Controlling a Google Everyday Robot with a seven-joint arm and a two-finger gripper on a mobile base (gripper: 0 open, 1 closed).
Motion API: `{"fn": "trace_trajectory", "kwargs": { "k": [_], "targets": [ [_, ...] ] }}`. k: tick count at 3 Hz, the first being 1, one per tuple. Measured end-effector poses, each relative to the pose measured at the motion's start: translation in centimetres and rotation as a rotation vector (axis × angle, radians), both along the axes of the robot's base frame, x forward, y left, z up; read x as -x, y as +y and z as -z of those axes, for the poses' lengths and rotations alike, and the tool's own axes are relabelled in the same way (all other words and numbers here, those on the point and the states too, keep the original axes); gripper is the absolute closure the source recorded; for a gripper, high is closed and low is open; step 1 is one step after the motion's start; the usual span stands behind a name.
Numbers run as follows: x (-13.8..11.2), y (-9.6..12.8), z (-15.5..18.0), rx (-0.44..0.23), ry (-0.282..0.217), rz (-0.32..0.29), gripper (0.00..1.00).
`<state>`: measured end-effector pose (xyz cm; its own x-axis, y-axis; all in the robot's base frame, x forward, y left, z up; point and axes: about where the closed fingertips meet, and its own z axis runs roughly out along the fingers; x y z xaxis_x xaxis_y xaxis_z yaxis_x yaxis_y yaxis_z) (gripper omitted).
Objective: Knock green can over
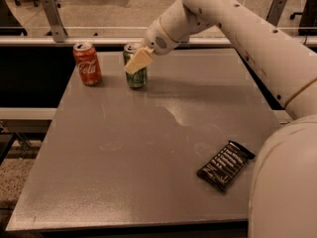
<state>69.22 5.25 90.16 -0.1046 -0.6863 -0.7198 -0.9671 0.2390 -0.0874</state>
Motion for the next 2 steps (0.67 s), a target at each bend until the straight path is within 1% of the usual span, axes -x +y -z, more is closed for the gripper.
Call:
{"fn": "trace_trajectory", "kwargs": {
  "k": [1, 2],
  "targets": [
    [1.8, -0.9, -2.1, 0.057, -0.049, -0.045, 0.99],
    [3.9, -2.3, -3.5, 0.206, -0.090, -0.103, 1.00]
  ]
}}
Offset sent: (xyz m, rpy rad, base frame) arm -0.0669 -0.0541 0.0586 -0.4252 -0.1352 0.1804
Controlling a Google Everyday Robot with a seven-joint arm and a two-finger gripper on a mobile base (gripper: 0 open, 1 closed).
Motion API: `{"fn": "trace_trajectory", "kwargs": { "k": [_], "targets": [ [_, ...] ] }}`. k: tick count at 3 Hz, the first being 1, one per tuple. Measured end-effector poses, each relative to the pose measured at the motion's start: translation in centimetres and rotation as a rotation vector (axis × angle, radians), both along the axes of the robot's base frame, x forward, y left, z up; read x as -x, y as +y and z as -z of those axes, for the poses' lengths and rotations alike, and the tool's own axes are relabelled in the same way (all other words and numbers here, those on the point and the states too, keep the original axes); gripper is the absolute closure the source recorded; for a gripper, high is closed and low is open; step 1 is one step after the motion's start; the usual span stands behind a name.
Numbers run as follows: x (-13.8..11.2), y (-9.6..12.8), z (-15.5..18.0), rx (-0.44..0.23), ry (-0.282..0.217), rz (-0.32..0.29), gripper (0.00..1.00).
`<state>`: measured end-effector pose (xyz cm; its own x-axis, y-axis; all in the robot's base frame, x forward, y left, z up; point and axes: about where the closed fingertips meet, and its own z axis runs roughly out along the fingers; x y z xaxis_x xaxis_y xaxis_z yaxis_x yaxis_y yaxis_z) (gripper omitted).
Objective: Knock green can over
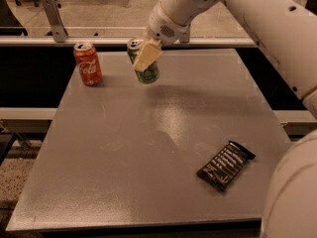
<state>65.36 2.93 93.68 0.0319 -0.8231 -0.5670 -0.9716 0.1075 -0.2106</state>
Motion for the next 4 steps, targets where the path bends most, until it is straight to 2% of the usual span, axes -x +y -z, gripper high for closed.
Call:
{"fn": "trace_trajectory", "kwargs": {
  "k": [1, 2, 3, 4],
  "targets": [
    [1.8, -1.6, 0.3, 0.170, 0.003, -0.061, 1.00],
    [3.0, -3.1, 0.7, 0.291, 0.016, -0.111, 1.00],
    [4.1, -4.3, 2.2, 0.411, 0.052, -0.174, 0.74],
    [4.5, -4.6, 3.1, 0.461, 0.073, -0.205, 0.51]
  ]
}}
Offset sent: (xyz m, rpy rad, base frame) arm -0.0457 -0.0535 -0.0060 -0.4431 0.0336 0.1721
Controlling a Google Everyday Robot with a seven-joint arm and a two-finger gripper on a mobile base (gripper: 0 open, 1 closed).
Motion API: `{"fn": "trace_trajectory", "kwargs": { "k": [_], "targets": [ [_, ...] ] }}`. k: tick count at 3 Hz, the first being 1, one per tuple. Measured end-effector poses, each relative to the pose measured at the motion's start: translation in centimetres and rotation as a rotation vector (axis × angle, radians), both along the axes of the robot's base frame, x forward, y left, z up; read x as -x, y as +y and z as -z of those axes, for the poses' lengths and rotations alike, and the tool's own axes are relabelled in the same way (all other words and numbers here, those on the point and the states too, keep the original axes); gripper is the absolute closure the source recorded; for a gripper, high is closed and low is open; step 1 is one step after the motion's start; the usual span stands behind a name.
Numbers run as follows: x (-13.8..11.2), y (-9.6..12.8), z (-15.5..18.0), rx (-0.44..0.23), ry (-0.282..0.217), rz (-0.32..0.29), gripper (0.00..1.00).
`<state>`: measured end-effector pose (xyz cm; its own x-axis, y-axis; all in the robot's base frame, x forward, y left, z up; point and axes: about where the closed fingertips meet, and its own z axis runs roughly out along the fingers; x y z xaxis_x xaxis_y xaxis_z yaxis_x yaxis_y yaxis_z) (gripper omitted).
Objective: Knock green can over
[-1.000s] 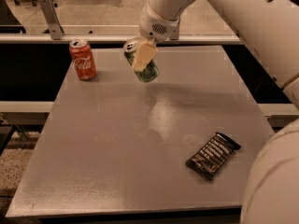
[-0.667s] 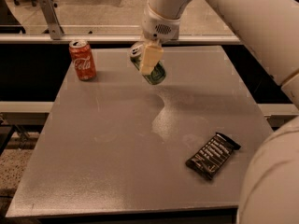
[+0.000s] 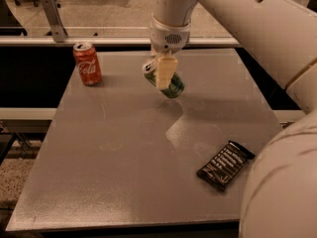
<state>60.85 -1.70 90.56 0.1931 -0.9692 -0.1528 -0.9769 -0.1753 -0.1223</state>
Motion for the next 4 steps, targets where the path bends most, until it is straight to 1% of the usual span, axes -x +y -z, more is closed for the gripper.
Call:
{"fn": "trace_trajectory", "kwargs": {
  "k": [2, 3, 4],
  "targets": [
    [0.6, -0.1, 1.4, 0.083, 0.006, -0.040, 0.05],
    [1.2, -0.2, 2.6, 0.132, 0.021, -0.072, 0.00],
    [1.2, -0.2, 2.6, 0.132, 0.021, -0.072, 0.00]
  ]
}}
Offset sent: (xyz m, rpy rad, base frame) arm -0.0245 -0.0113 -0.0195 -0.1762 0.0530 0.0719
